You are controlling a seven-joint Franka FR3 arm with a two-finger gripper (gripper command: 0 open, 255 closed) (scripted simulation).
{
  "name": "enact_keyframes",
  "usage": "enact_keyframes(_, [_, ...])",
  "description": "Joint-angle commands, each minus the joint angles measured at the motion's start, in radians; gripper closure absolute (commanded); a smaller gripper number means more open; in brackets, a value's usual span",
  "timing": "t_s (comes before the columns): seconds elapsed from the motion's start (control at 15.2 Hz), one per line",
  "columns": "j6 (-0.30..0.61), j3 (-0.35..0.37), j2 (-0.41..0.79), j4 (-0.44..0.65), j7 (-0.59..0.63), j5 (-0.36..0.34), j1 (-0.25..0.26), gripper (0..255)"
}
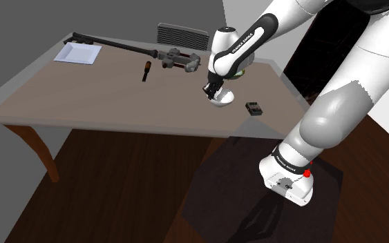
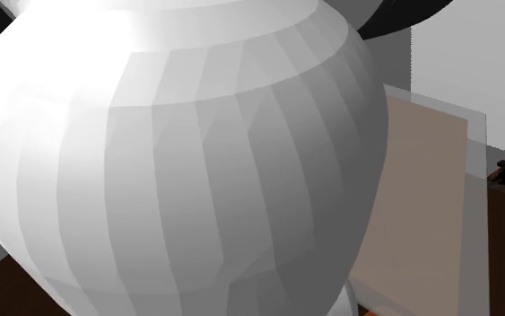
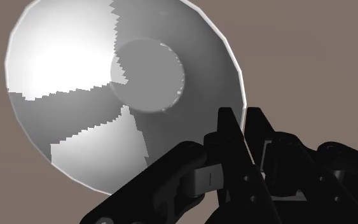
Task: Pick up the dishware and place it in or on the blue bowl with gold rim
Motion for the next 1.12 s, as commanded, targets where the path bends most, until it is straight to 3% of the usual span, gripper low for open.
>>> enact_keyframes(0.0, [0.000, 0.000, 0.000, 0.000, 0.000, 0.000, 0.000, 255])
enact_keyframes(0.26, [0.000, 0.000, 0.000, 0.000, 0.000, 0.000, 0.000, 255])
enact_keyframes(1.06, [-0.176, 0.004, -0.152, 0.025, -0.023, 0.017, 0.003, 255])
